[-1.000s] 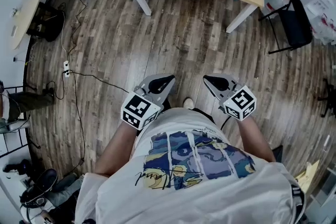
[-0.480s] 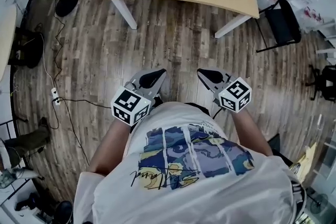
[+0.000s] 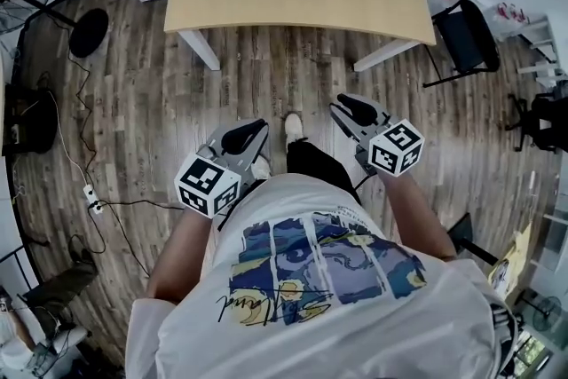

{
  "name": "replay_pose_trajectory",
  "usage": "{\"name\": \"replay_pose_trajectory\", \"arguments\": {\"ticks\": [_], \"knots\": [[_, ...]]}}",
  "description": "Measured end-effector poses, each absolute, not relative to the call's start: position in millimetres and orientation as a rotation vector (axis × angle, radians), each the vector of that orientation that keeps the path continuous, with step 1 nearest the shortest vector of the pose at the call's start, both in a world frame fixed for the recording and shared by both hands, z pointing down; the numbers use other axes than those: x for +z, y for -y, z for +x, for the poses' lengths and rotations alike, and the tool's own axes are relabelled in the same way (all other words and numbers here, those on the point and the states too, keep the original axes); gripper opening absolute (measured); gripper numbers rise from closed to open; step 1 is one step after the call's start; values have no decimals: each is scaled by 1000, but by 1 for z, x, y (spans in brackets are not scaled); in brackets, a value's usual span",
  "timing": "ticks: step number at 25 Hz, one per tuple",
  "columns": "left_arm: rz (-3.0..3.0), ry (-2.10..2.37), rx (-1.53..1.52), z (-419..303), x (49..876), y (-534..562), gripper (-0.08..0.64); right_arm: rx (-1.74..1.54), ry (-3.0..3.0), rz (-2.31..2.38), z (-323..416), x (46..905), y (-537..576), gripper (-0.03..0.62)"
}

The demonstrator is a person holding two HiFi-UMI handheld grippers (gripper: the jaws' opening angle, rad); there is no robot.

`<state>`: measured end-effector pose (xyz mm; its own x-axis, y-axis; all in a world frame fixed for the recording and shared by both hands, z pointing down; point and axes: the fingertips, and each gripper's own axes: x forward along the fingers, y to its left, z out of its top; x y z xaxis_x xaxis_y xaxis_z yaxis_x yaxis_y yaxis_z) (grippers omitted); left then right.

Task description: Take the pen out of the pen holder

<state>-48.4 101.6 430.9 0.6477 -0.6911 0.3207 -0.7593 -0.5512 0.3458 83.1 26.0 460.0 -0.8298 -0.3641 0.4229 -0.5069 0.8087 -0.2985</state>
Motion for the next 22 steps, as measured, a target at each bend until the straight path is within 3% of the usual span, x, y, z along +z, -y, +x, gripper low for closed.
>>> {"name": "replay_pose_trajectory", "arguments": {"ticks": [11, 22], "knots": [[2358, 1205, 260, -88, 420, 39, 5, 678, 2639, 832, 67, 490, 214, 101], [2263, 1334, 368, -97, 422, 162, 5, 850, 2643, 906, 48, 535, 402, 170]]}}
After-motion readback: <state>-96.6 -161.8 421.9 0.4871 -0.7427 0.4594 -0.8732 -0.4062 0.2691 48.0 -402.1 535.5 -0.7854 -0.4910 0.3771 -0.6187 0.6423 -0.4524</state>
